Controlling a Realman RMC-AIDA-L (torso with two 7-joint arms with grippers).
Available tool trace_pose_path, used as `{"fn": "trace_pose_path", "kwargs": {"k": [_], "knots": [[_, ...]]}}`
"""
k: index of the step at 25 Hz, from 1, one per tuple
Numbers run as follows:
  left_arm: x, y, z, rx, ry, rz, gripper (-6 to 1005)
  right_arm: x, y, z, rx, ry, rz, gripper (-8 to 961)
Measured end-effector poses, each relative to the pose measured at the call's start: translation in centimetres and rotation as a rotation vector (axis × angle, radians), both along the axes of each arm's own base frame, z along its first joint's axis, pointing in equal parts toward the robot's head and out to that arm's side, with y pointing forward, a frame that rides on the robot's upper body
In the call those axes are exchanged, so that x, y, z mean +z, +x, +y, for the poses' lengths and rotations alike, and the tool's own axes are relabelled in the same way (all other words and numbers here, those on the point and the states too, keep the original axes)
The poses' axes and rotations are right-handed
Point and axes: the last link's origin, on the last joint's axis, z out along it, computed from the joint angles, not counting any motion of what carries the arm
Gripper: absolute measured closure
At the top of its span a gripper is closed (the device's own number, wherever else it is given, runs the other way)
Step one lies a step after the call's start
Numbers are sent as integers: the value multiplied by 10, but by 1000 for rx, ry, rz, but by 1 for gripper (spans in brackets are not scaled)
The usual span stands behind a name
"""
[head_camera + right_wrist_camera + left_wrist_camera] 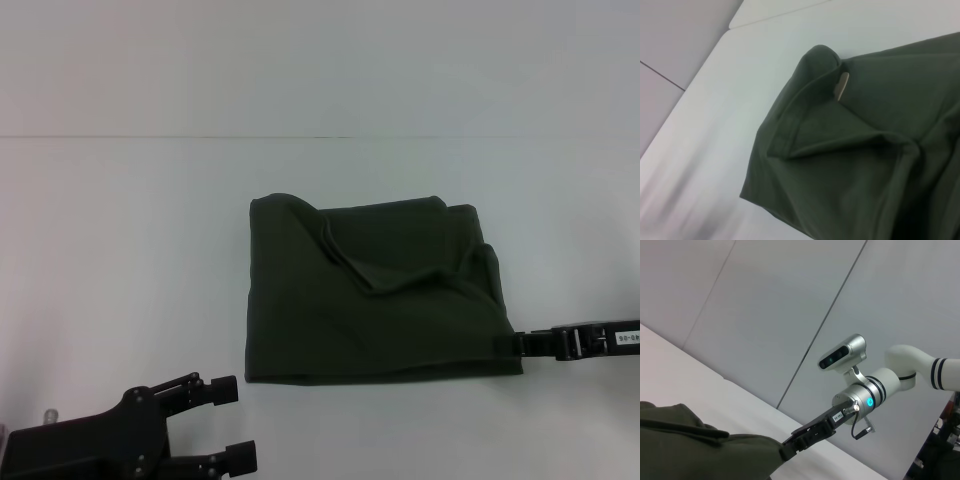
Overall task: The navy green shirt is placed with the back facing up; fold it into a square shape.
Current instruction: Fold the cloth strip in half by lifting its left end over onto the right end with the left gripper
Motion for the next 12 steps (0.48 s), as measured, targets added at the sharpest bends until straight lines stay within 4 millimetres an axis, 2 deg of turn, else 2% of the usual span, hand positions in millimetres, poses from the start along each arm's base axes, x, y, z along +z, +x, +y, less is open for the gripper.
{"fn": "trace_pose_path", "kwargs": {"k": [6,12], "knots": [[0,0,-1,3,1,-4,59,21,13,-8,8,110,65,706],[1,0,-1,7,4,-8,60,47,9,-20,192,292,214,483]]}}
